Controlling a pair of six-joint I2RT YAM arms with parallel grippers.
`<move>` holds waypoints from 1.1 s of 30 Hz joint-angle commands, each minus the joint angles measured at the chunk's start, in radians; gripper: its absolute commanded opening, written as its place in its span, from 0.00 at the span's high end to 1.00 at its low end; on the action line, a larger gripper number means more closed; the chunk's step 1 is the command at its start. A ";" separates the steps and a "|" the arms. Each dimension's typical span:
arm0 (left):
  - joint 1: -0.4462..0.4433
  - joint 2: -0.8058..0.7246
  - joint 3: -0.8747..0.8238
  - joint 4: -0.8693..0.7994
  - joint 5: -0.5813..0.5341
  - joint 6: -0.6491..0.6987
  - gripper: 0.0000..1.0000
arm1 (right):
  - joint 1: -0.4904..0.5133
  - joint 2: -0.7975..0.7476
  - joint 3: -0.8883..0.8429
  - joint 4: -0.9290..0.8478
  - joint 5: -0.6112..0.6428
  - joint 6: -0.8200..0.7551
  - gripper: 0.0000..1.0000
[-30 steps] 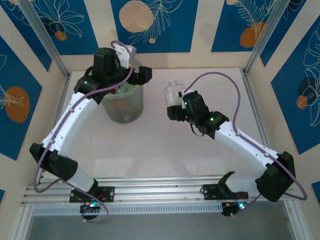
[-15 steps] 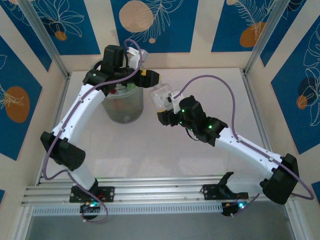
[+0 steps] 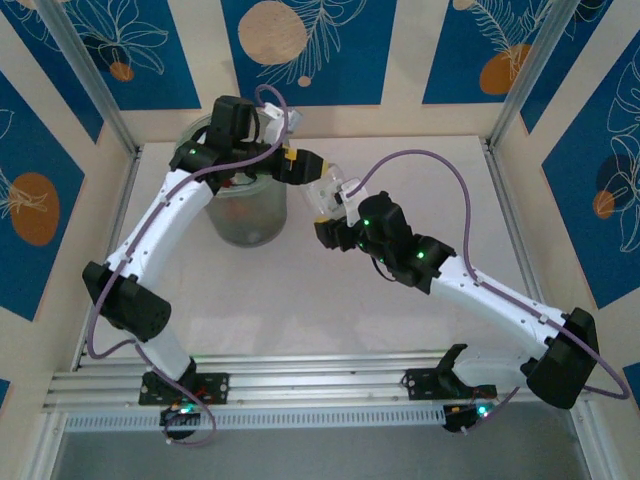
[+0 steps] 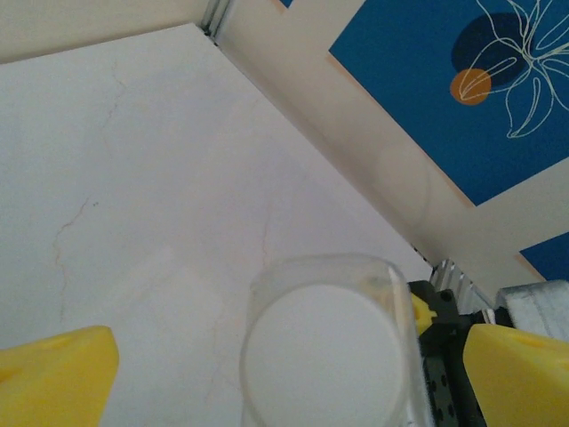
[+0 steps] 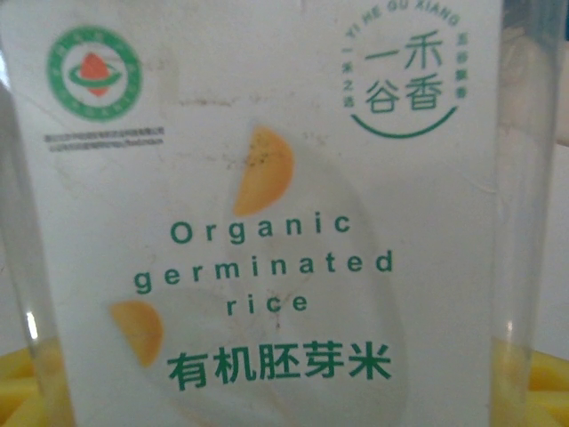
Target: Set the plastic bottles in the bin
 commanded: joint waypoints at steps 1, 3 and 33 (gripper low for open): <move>-0.011 -0.055 -0.037 -0.007 0.006 0.017 0.00 | 0.010 -0.044 0.013 0.064 0.045 -0.024 0.48; -0.011 -0.077 -0.066 -0.003 -0.014 0.014 0.00 | 0.009 -0.050 0.009 0.077 0.052 -0.023 0.48; -0.057 -0.207 -0.291 0.331 -0.057 -0.291 0.59 | 0.010 -0.035 0.070 0.089 0.057 0.005 0.11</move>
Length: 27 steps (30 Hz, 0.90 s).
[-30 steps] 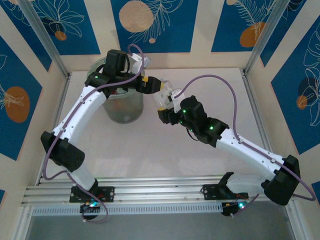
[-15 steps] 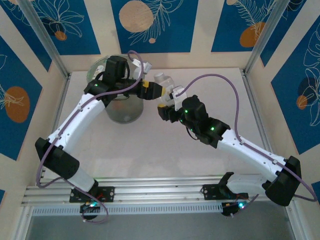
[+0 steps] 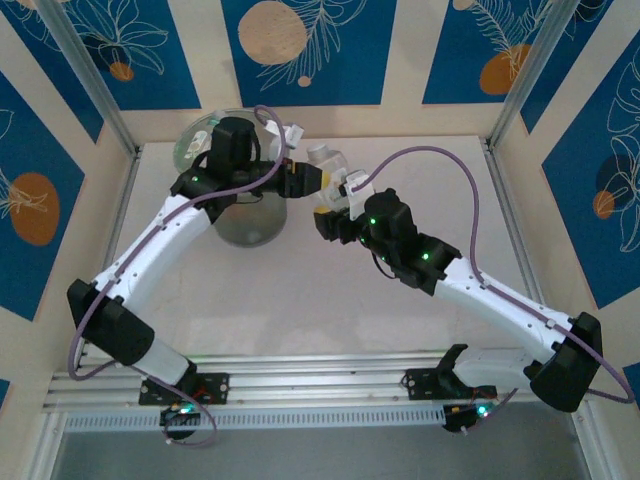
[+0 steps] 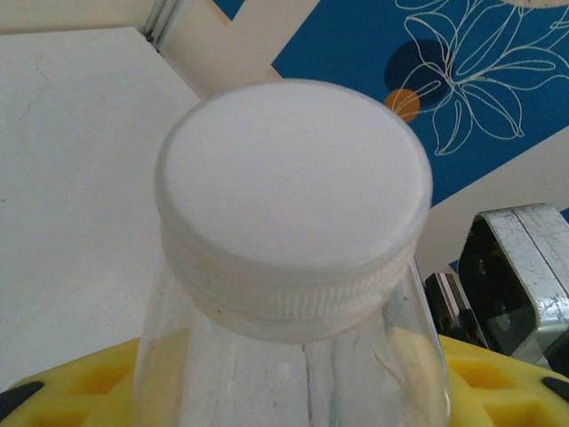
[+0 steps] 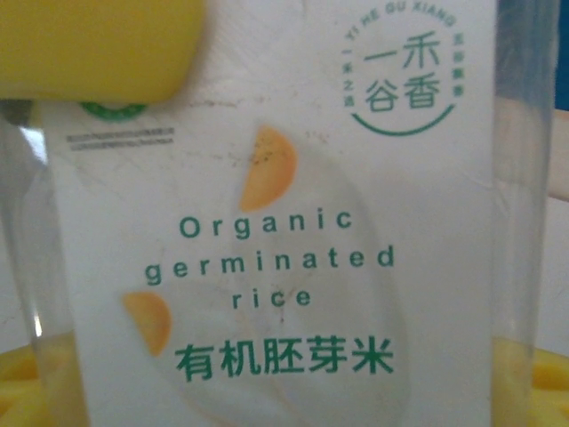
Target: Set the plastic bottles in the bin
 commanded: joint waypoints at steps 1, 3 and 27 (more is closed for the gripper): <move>-0.001 -0.055 -0.019 0.044 -0.113 -0.076 0.63 | 0.002 -0.012 0.057 0.013 0.012 0.017 0.05; 0.000 -0.078 -0.017 0.023 -0.184 -0.082 0.68 | 0.003 -0.012 0.076 -0.018 0.009 0.024 0.01; 0.141 0.025 0.392 -0.315 -0.924 -0.393 0.69 | 0.015 -0.106 0.099 -0.298 0.183 0.168 0.01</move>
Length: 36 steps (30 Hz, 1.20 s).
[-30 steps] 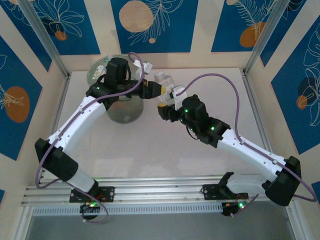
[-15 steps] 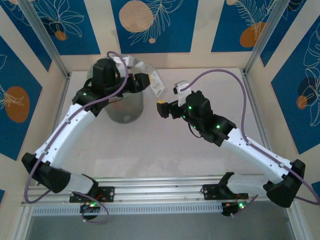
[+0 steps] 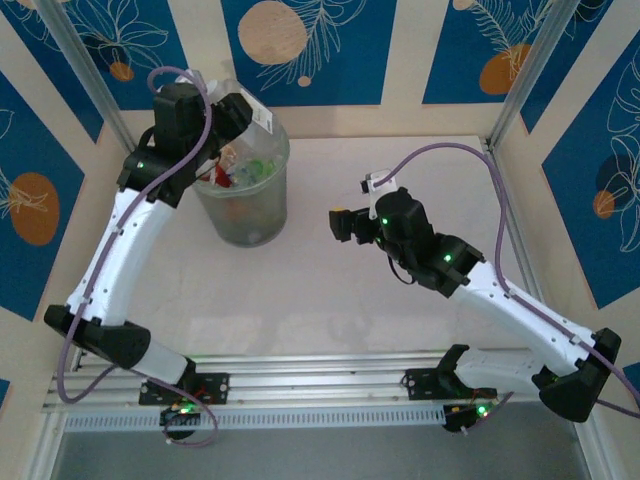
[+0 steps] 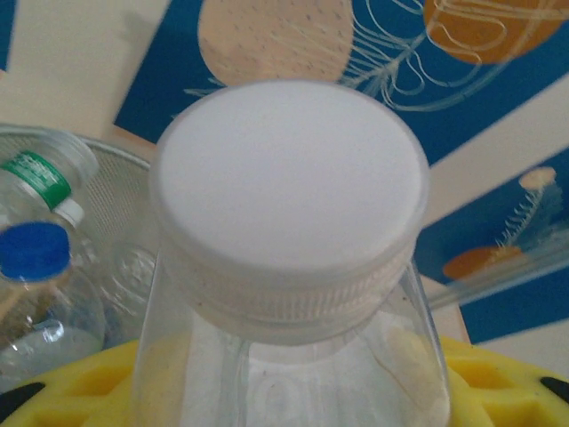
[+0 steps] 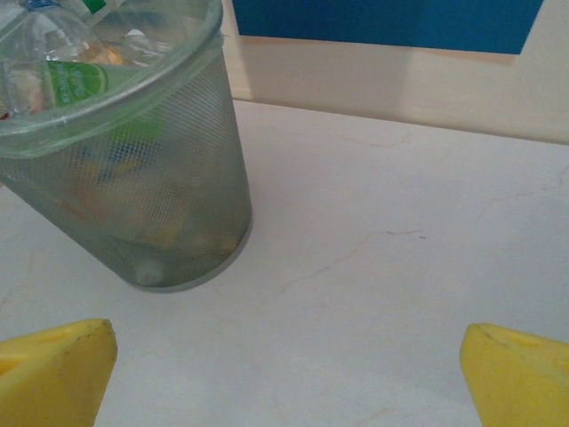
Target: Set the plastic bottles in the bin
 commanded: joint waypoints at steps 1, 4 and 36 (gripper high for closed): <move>0.020 0.051 0.078 -0.083 -0.089 -0.041 0.69 | 0.009 -0.030 0.009 -0.011 0.046 0.017 0.01; 0.025 0.095 0.120 -0.099 -0.097 -0.048 0.69 | 0.011 -0.040 0.002 -0.013 0.051 0.016 0.01; 0.074 0.365 0.367 -0.329 0.032 -0.191 0.51 | 0.010 -0.047 -0.014 -0.027 0.068 0.031 0.01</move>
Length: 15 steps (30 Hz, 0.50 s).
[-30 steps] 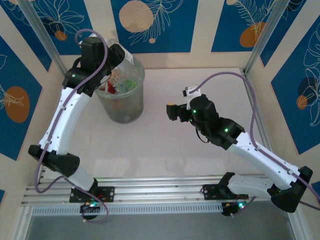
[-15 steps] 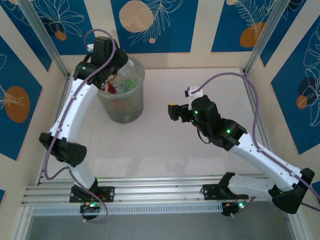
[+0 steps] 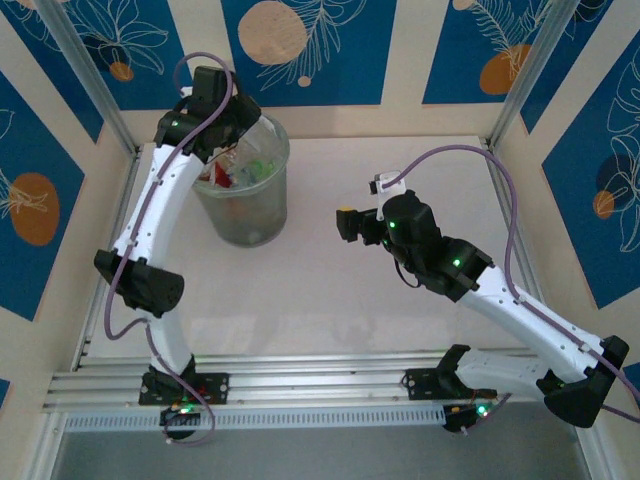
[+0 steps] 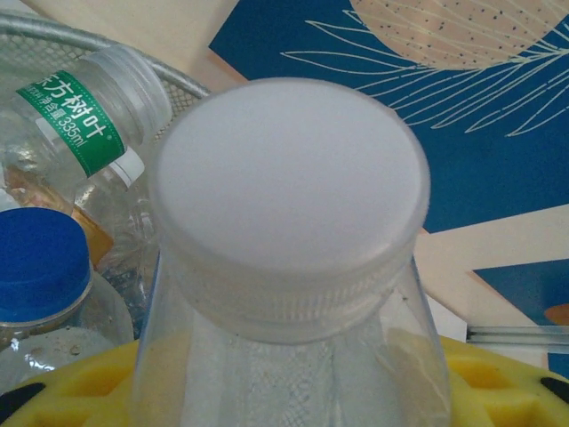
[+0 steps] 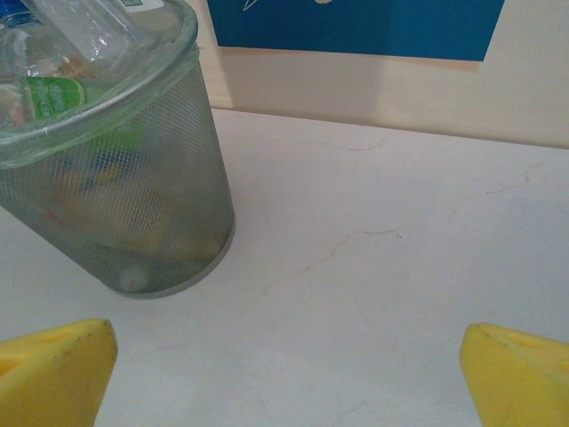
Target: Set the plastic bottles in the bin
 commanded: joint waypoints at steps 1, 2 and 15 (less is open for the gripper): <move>0.027 0.010 0.028 -0.057 0.049 -0.022 0.44 | 0.006 -0.007 -0.013 0.005 0.023 0.022 0.01; 0.030 0.009 0.027 -0.055 0.054 -0.021 0.36 | 0.006 -0.006 -0.014 0.007 0.021 0.025 0.01; 0.054 -0.019 0.025 -0.039 0.027 -0.005 0.18 | 0.009 0.017 0.003 0.002 0.016 0.025 0.01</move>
